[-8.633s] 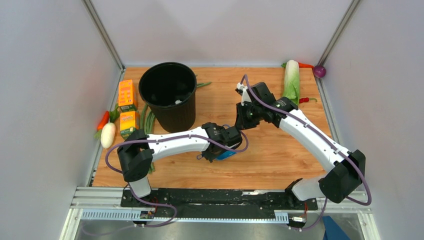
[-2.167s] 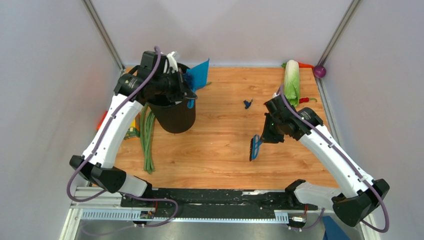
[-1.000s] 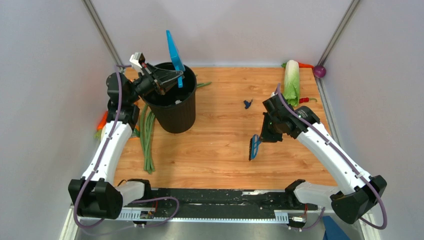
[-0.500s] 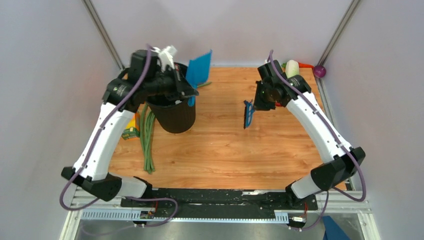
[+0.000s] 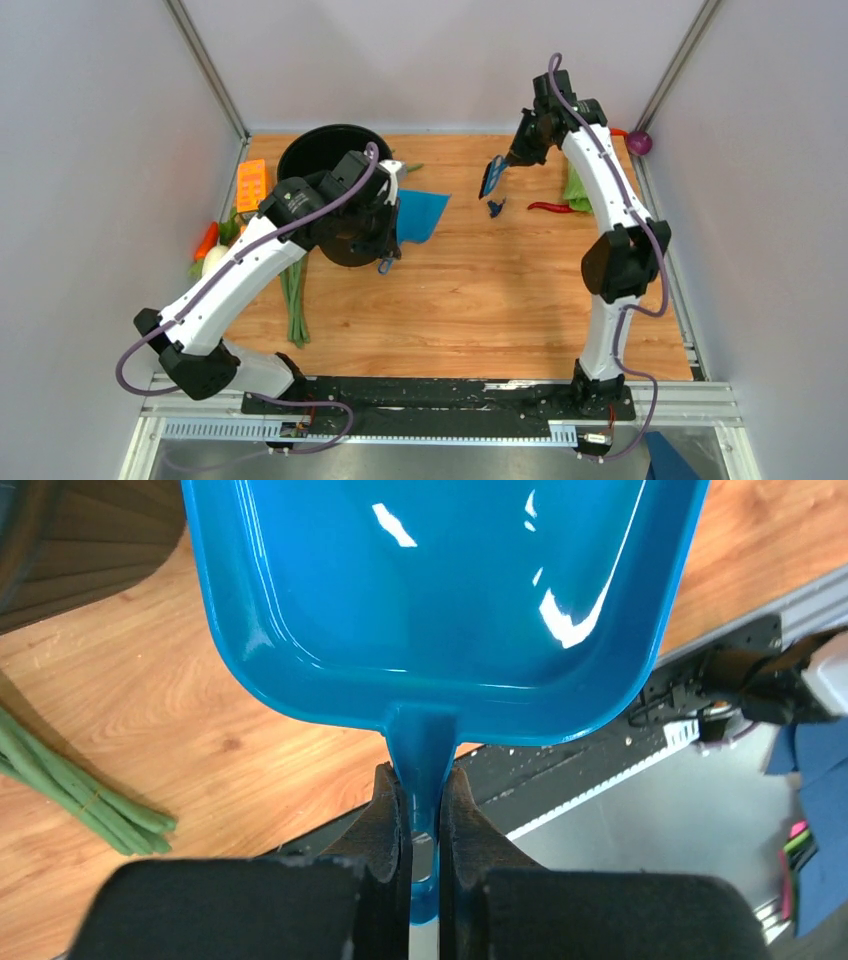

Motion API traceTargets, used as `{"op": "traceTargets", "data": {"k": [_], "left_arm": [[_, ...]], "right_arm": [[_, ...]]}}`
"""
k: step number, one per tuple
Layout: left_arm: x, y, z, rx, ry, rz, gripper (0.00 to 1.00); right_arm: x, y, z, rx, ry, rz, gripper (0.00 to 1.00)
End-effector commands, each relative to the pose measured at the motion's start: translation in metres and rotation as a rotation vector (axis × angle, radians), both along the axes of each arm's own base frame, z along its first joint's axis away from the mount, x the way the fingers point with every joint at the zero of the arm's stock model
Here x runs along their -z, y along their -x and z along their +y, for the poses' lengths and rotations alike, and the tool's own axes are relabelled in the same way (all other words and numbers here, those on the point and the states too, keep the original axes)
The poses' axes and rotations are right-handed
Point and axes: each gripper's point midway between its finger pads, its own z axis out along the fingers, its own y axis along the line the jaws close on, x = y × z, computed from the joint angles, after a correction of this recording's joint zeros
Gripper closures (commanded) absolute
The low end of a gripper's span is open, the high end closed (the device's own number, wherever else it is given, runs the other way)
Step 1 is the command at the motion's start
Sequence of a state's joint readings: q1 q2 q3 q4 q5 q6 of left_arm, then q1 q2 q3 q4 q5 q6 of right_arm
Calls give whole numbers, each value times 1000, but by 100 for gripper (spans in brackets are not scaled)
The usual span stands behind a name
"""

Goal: Sweep away the paper scraps from the table

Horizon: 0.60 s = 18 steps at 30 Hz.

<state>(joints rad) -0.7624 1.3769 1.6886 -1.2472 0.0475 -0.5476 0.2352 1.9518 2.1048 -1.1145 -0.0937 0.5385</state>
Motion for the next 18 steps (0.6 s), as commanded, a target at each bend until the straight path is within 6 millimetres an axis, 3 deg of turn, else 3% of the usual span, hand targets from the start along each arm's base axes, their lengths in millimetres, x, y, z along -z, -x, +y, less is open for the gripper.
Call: {"op": "traceTargets", "data": {"k": [1, 4, 7, 9, 12, 17, 18], "left_arm": [[-2, 15, -10, 55, -13, -33, 100], [3, 30, -22, 108, -21, -17, 100], [7, 32, -24, 104, -43, -23, 100], [9, 35, -27, 105, -39, -22, 100], [12, 36, -29, 97, -34, -18, 100], [27, 36, -31, 123, -59, -5, 100], [32, 35, -33, 135, -74, 4, 100]], "right_arm": [[13, -52, -2, 96, -123, -6, 100], [50, -69, -14, 165, -147, 62, 100], [79, -63, -17, 153, -134, 131, 100], [108, -41, -20, 139, -102, 213, 100], [128, 2, -31, 134, -56, 295, 100], [117, 83, -33, 101, -82, 309, 100], [105, 99, -34, 91, -94, 288, 100]]}}
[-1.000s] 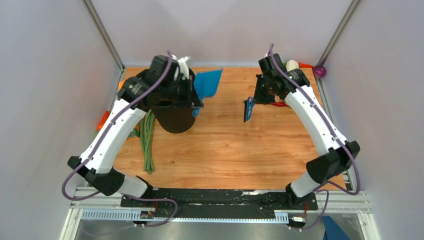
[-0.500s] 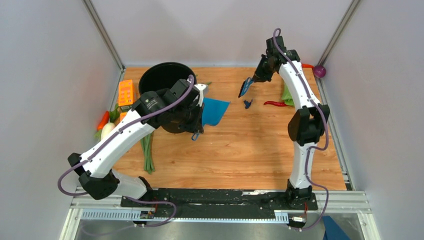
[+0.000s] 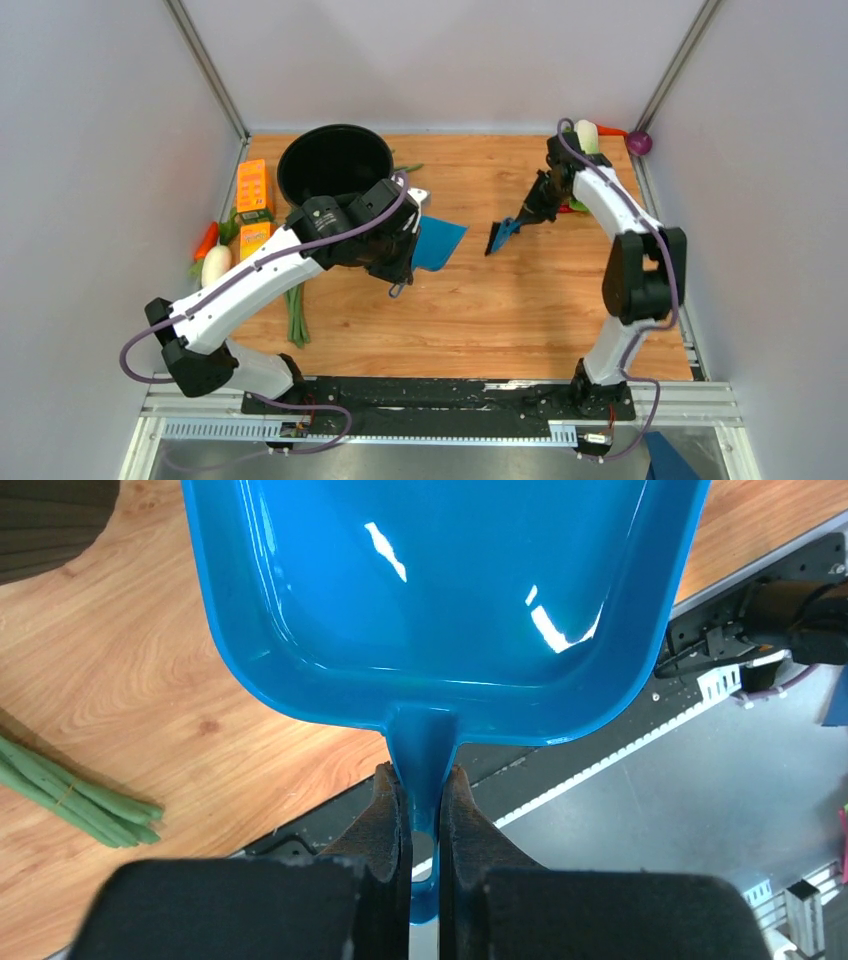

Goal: Sweep away the paper scraps from the table

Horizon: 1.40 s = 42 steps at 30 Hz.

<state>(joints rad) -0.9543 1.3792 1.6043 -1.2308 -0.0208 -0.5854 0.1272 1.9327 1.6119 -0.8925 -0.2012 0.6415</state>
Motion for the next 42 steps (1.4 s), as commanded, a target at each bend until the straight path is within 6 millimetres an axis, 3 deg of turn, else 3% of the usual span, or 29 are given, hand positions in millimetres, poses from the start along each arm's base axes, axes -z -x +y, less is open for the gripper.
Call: {"op": "traceTargets", "data": {"k": [1, 7, 10, 13, 16, 21, 26, 27, 31, 33, 34, 37, 42], "left_arm": [[6, -6, -9, 29, -6, -17, 100], [20, -12, -21, 96, -48, -9, 100], [26, -13, -29, 123, -48, 2, 100], [34, -14, -35, 147, -62, 8, 100], [52, -14, -33, 174, -117, 24, 100], [76, -12, -29, 205, -212, 25, 100], [96, -1, -19, 216, -278, 40, 100], [97, 0, -20, 214, -274, 40, 100], [102, 15, -18, 193, -241, 66, 100], [103, 20, -16, 182, -225, 76, 100], [103, 22, -15, 179, -218, 74, 100], [104, 23, -10, 161, -219, 72, 100], [107, 25, 0, 147, -241, 61, 100]], "right_arm": [[-26, 85, -1, -58, -15, 15, 100], [-39, 180, -5, -96, -61, 45, 100], [-72, 195, 0, -144, -102, -52, 100], [-111, 182, -12, -152, -27, -203, 100], [-126, 151, -37, -136, 140, -280, 100], [-111, 99, -71, -123, 383, -204, 100], [-86, 53, -77, -218, 604, -95, 100], [-92, 46, -80, -205, 641, -99, 100], [-65, 26, -67, -268, 792, -34, 100], [-39, 28, -43, -368, 837, 12, 100], [-25, 32, -24, -435, 879, 28, 100], [-9, 44, 13, -550, 932, 23, 100], [1, 69, 46, -678, 911, -2, 100]]}}
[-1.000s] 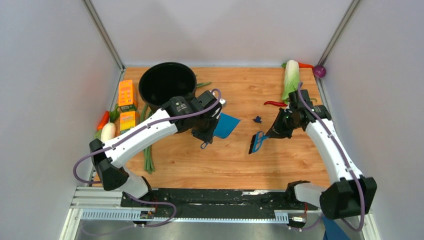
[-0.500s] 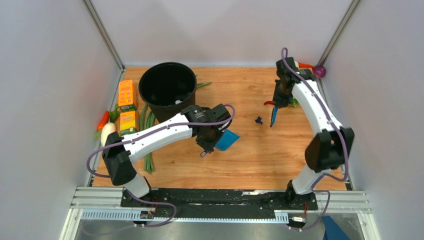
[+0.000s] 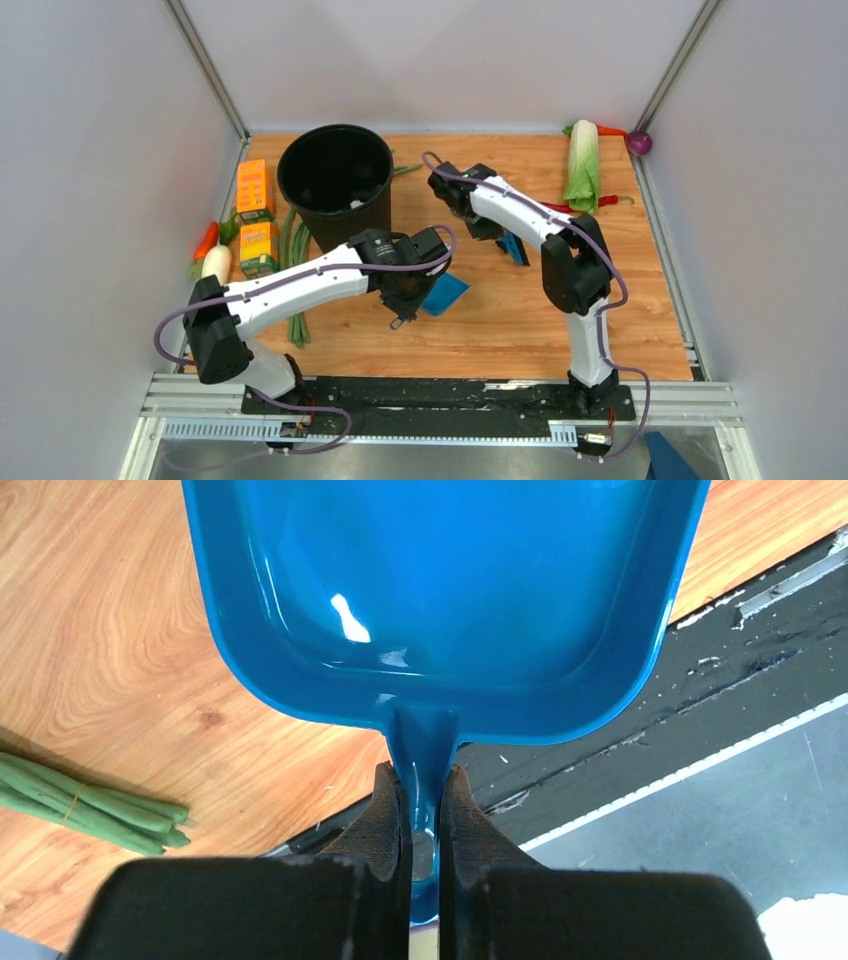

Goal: Sweep away the paper scraps from the table

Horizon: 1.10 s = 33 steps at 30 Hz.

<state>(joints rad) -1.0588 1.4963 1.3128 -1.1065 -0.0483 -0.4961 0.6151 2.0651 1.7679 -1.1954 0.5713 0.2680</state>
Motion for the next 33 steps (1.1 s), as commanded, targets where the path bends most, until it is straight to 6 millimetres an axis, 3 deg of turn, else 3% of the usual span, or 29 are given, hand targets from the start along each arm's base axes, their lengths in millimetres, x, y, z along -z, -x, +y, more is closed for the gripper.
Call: {"op": "traceTargets", "data": {"k": [1, 6, 11, 14, 17, 20, 23, 25, 29, 33], "left_arm": [[-6, -2, 3, -23, 27, -39, 100], [-2, -2, 13, -15, -8, -53, 100], [0, 0, 21, -5, -16, -65, 100], [1, 0, 24, 0, -21, -70, 100], [0, 0, 22, 2, -16, -69, 100], [-2, -1, 16, 10, 2, -66, 100], [1, -1, 14, 16, -4, -60, 100], [5, -2, 14, 22, -21, -57, 100], [23, -1, 16, 32, -53, -42, 100], [42, -4, 12, 57, -50, -46, 100]], "right_arm": [[-5, 20, 13, -74, -27, 23, 100], [-16, 49, 30, -158, -92, 23, 100], [-24, 95, 47, -242, -206, 52, 100], [-34, 113, 22, -174, -185, 26, 100], [-56, 114, -3, -75, -154, -36, 100], [-83, 101, -16, -23, -110, -111, 100], [-107, 74, -20, 10, -68, -218, 100], [-105, 50, -18, 17, -36, -254, 100], [-83, 1, 5, 23, -84, -273, 100], [-40, -24, 28, -28, -72, -186, 100]]}}
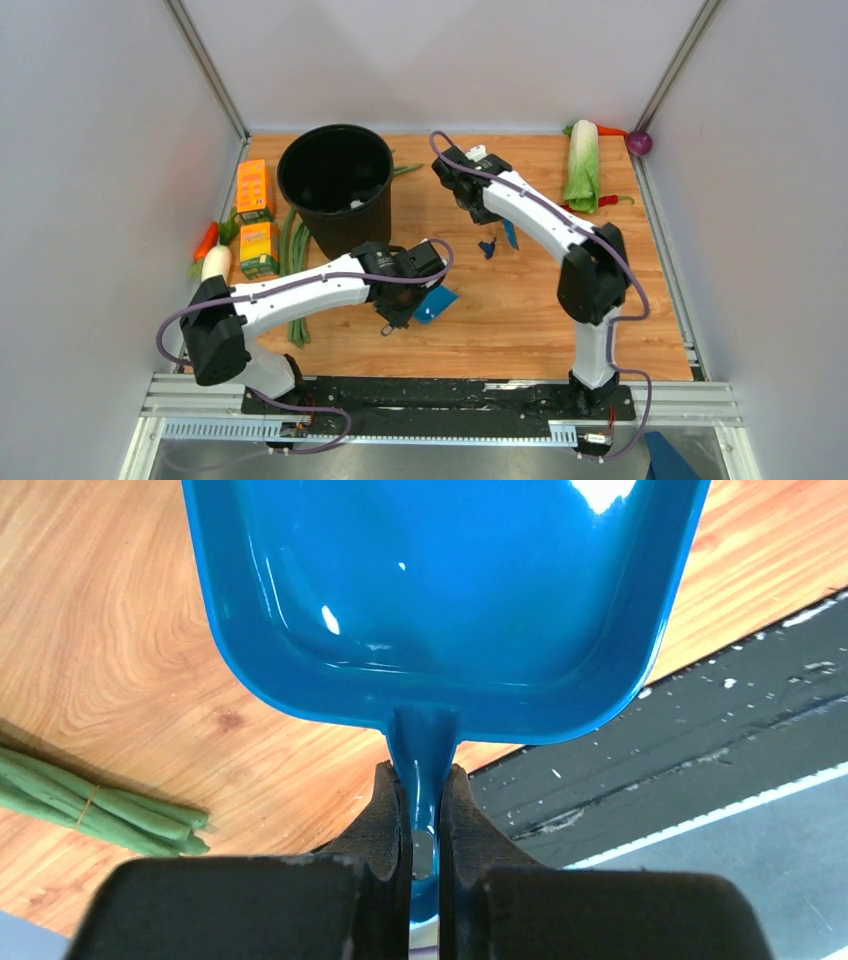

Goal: Sweep away the paper scraps from the table

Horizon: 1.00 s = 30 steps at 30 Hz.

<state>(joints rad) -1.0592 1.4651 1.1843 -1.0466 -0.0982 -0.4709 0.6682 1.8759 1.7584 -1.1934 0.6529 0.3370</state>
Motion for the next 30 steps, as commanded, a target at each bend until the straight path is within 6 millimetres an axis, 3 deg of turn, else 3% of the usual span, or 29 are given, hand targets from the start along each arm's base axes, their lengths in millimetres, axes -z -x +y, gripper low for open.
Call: {"op": "traceTargets", "data": {"k": [1, 5, 10, 16, 25, 30], "left_arm": [[22, -7, -7, 51, -16, -19, 100], [46, -21, 6, 138, -169, -58, 100], [74, -40, 9, 210, -286, -105, 100], [79, -56, 0, 251, -303, -158, 100], [82, -68, -9, 308, -317, -188, 100], [82, -70, -16, 317, -304, -189, 100]], "right_arm": [[41, -34, 27, -68, 3, 57, 100], [59, -35, 46, -150, -60, 115, 100], [56, -21, 59, -212, -156, 141, 100], [50, 10, 94, -399, -371, 198, 100], [45, 47, 119, -513, -509, 263, 100], [43, 88, 150, -603, -662, 364, 100]]}}
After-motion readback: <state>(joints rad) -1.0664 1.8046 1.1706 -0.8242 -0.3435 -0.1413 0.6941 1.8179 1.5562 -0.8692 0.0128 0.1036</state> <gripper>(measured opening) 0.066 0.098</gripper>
